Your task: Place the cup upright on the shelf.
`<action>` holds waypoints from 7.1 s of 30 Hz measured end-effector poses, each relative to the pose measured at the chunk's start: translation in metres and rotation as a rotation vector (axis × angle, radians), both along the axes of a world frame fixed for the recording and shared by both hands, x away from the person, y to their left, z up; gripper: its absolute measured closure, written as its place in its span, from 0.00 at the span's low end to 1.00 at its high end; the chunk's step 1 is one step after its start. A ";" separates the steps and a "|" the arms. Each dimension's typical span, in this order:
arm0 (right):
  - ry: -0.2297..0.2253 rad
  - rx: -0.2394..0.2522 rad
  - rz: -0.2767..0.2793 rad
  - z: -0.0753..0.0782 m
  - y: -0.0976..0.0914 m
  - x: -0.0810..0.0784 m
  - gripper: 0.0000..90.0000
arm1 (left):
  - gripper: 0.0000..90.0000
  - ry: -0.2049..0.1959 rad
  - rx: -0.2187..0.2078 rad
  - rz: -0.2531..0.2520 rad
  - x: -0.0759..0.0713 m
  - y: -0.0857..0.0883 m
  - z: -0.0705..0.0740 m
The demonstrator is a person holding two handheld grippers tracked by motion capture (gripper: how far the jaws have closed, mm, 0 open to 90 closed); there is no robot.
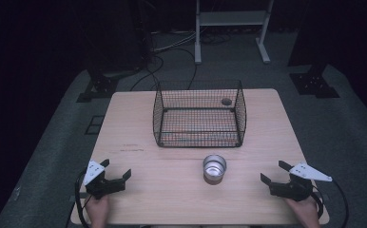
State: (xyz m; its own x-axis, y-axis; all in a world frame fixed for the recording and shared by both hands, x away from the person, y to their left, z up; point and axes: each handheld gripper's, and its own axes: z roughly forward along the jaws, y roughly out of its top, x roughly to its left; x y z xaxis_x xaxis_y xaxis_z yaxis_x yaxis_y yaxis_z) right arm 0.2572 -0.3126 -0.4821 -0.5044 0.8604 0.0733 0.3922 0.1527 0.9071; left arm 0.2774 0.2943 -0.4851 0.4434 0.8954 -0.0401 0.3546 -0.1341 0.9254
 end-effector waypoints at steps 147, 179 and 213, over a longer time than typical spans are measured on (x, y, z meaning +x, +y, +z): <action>0.108 -0.098 0.343 0.019 0.152 0.047 0.20 | 0.00 -0.011 -0.002 0.001 -0.002 0.000 0.000; 0.111 -0.044 0.405 0.098 0.136 0.063 0.20 | 0.00 -0.009 0.002 0.003 -0.002 0.000 0.000; 0.073 -0.086 0.415 0.154 0.157 0.096 0.20 | 0.00 -0.013 -0.009 -0.002 -0.003 0.000 0.000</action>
